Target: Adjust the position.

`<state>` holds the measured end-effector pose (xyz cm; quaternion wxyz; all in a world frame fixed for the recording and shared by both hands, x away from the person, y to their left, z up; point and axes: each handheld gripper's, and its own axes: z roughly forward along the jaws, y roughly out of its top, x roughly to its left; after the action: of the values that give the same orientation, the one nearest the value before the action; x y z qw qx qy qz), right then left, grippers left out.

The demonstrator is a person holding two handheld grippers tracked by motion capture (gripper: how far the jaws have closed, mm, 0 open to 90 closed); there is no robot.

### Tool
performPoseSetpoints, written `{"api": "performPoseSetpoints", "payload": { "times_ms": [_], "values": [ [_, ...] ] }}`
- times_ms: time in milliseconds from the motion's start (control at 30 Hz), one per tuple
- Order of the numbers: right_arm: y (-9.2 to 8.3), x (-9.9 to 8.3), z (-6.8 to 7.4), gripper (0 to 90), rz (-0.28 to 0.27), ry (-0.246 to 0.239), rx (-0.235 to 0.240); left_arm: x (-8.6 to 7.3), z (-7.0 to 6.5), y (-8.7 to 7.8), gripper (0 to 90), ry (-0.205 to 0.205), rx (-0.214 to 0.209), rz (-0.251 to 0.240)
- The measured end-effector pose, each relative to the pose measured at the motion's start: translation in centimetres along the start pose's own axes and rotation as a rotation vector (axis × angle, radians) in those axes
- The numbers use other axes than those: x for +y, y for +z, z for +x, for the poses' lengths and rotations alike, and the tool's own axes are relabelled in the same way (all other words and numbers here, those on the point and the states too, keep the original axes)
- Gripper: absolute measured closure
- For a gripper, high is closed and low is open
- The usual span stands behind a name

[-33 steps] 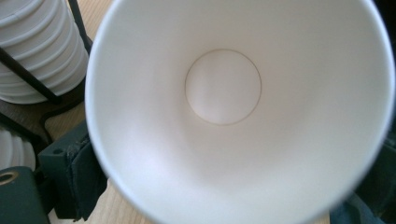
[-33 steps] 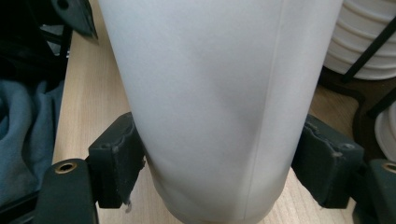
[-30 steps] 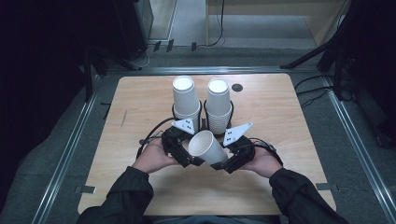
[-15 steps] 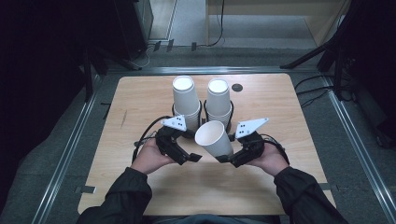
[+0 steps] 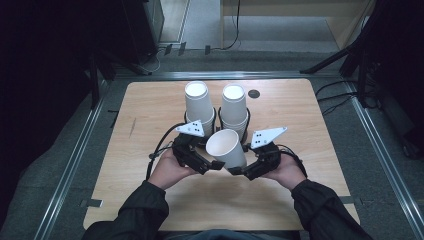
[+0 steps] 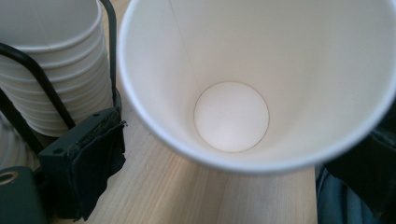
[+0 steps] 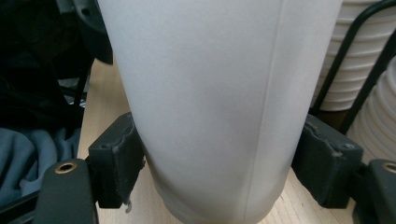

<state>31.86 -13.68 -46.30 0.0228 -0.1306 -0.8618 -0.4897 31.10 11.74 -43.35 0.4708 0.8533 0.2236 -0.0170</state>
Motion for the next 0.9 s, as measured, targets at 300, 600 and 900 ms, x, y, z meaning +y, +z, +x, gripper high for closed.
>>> {"api": "performPoseSetpoints", "payload": {
  "times_ms": [300, 600, 900],
  "values": [
    [0.9, 0.2, 0.5, 23.4, 0.018, -0.020, 0.012, 0.5, -0.4, 0.6, 2.7, -0.018, -0.012, -0.044],
    [1.0, 0.3, 0.5, 23.6, 0.023, -0.039, 0.013, 0.4, -0.9, 0.4, 14.3, -0.005, -0.029, -0.075],
    [1.2, 0.2, 0.6, 22.6, 0.063, -0.031, 0.004, 0.5, -0.9, 0.4, 20.3, -0.005, -0.020, -0.038]
  ]
}}
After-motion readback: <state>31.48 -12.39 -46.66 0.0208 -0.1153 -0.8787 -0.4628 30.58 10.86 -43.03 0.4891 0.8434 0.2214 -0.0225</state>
